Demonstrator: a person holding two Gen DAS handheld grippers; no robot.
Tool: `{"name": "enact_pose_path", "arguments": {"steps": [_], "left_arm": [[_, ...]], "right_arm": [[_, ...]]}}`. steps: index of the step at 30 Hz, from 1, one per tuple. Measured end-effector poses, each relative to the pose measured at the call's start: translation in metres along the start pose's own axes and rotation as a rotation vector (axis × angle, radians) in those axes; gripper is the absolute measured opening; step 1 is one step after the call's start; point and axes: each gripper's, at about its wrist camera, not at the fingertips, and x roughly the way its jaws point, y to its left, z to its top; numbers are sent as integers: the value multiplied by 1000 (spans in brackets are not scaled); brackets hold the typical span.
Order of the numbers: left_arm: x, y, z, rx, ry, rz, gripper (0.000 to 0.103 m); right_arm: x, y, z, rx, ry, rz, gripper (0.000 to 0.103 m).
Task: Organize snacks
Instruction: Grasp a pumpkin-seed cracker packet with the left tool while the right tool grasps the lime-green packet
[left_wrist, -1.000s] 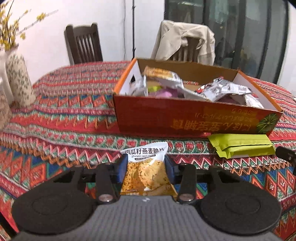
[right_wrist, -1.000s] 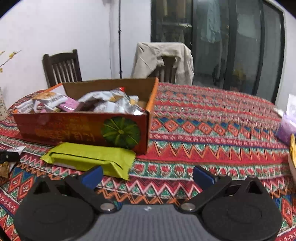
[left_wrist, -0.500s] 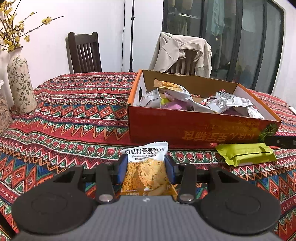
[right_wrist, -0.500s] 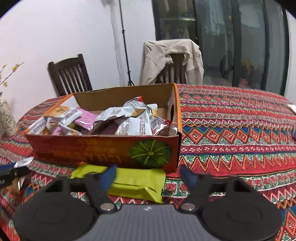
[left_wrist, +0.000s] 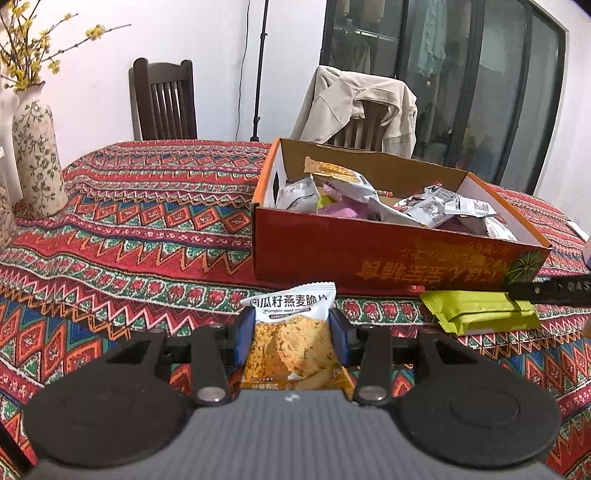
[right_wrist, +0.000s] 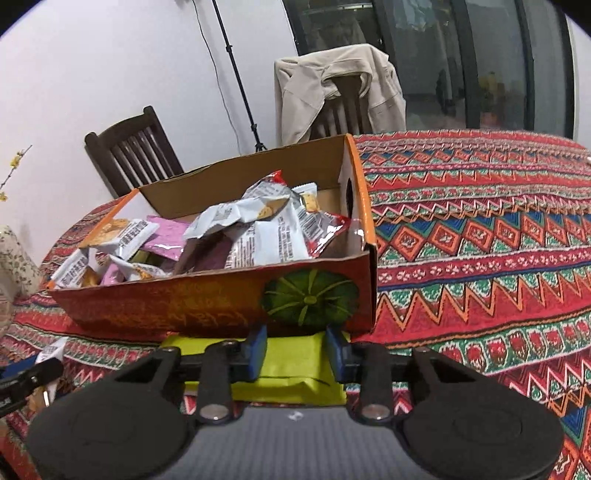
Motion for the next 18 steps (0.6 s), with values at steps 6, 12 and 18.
{"name": "enact_pose_path", "arguments": {"steps": [6,12,18], "left_arm": [[-2,4,0,-24,-2,-14,44],[-5,7,0,-39,-13,-24,44],[-9,8,0,-41,-22,-39,44]], "right_arm": [[-15,3,-13,3,41,40,32],[-32,19,-23,-129,-11,52,53],[-31,46,-40,-382,-13,7,84]]}}
